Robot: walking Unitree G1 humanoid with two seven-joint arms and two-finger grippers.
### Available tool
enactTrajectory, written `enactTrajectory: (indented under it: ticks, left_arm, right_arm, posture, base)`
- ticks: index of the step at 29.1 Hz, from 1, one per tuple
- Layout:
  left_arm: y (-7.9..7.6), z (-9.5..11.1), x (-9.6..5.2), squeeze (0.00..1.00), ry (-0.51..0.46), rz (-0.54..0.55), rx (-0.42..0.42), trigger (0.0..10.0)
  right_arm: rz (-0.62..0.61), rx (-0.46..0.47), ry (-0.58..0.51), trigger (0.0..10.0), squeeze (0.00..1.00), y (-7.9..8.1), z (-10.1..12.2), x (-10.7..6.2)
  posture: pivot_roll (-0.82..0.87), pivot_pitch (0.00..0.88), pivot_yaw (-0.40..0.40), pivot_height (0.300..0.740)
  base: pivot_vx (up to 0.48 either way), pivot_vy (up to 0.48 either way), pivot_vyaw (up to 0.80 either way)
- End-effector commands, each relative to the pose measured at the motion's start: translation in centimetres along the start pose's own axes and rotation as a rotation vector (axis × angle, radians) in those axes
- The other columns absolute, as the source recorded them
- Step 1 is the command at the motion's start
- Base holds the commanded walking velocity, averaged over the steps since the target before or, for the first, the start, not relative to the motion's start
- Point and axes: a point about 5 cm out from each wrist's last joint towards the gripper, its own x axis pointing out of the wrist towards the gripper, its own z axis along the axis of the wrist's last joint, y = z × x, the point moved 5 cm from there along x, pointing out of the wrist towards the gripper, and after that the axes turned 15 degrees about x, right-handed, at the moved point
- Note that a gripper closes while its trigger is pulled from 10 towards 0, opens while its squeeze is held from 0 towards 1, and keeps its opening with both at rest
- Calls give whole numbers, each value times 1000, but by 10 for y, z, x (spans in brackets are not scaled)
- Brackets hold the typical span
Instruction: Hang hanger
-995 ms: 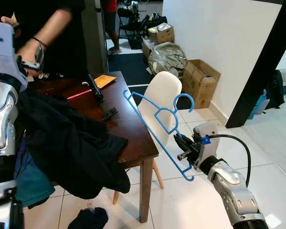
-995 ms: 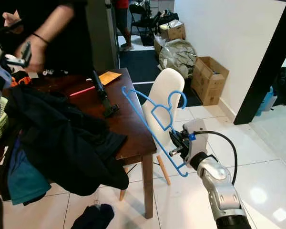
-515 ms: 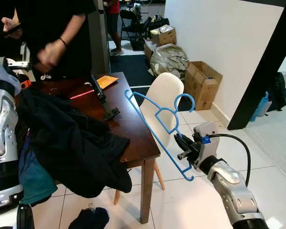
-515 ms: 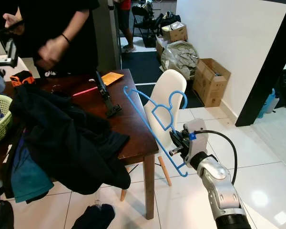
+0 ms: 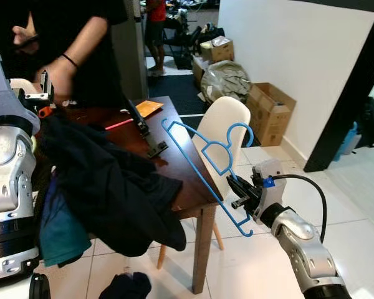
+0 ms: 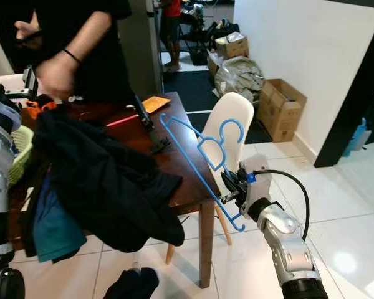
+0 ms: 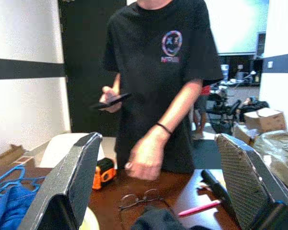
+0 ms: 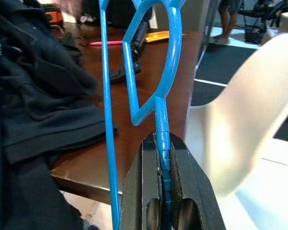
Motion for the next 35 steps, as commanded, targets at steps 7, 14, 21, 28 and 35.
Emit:
enactTrajectory:
  ticks: [7,14,21,28,35]
  left_arm:
    - [-9,-5,-2,0,19,-22,-10,10000]
    - [-11,-5,-1,0,22,-28,-12,10000]
    - [-13,-4,-3,0,14,-34,-37,10000]
    - [-16,-3,-5,0,10,-67,-23,10000]
    - [-14,-3,-5,0,14,-40,-64,10000]
  right_arm:
    - [1,6,-12,10000,0,0,3,2]
    - [3,8,-14,10000,0,0,4,2]
    - [4,8,-16,10000,0,1,4,2]
    - [8,-2,-21,10000,0,2,4,1]
    - [22,-6,-41,10000,0,5,7,0]
  posture:
    - [-23,0,-14,740]
    - [-15,0,-13,740]
    - [-19,0,-11,740]
    - [-21,0,-10,740]
    - [-21,0,-10,740]
  base:
    - [0,278,0]
    - [0,287,0]
    - [0,42,0]
    - [0,-133,0]
    - [0,-201,784]
